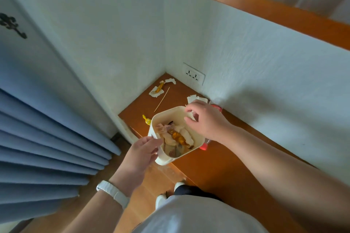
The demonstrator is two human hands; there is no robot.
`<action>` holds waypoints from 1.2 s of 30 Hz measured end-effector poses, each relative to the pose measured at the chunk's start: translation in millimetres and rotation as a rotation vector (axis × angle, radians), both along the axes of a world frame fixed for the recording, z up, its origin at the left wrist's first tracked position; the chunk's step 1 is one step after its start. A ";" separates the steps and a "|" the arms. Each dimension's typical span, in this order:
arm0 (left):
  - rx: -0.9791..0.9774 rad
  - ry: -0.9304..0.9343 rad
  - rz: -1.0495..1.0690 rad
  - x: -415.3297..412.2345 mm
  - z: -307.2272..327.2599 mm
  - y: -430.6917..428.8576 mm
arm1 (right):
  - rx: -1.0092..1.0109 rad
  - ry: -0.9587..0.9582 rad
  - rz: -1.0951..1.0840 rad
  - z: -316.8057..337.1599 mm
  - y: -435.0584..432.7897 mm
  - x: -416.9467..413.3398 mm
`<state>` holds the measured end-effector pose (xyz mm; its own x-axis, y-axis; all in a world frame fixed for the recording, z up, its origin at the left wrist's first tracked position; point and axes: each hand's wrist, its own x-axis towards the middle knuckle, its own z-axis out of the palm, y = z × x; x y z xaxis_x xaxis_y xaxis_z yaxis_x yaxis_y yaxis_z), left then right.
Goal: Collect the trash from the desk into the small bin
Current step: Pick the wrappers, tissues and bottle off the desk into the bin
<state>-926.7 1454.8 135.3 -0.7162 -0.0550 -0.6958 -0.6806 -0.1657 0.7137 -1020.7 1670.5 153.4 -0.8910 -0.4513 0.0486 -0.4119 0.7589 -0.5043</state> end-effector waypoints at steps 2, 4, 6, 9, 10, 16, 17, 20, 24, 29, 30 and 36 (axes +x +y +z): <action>0.004 -0.007 0.020 -0.5 -3.6 0.5 | 0.000 -0.009 -0.046 -1.0 11.7 -4.3; 0.012 -0.017 0.040 -2.2 -5.9 2.6 | 0.020 -0.020 -0.090 -6.5 27.4 -8.9; 0.019 -0.030 0.065 -5.2 -7.5 5.3 | 0.029 -0.026 -0.144 -17.6 45.3 -11.8; 0.022 -0.043 0.075 -11.3 -8.2 10.0 | 0.063 -0.056 -0.267 -42.8 72.8 -10.3; 0.024 -0.047 0.078 -13.5 -8.7 11.2 | 0.099 -0.073 -0.304 -53.7 81.2 -8.2; 0.001 -0.071 0.108 -27.7 -13.3 15.8 | 0.239 -0.229 -0.390 -121.2 113.8 13.6; 0.003 -0.076 0.114 -29.7 -12.8 16.7 | 0.240 -0.226 -0.376 -129.3 115.9 16.4; -0.004 -0.087 0.129 -36.7 -9.7 20.3 | 0.259 -0.222 -0.321 -147.3 119.2 20.1; -0.013 -0.076 0.129 -44.6 -6.7 26.3 | 0.331 -0.207 -0.247 -165.8 120.9 18.2; -0.019 -0.059 0.123 -49.8 -1.8 34.1 | 0.327 -0.181 -0.269 -171.3 123.2 12.9; -0.019 -0.059 0.117 -50.3 -0.3 35.4 | 0.320 -0.188 -0.281 -171.4 124.2 12.0; -0.013 -0.053 0.078 -52.5 3.4 37.0 | 0.278 -0.210 -0.367 -162.4 128.1 17.3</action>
<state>-979.2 1491.7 138.8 -0.6718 -0.1186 -0.7312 -0.7026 -0.2106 0.6797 -1003.4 1798.7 -9.0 -0.9710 -0.0774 -0.2261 -0.0047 0.9521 -0.3057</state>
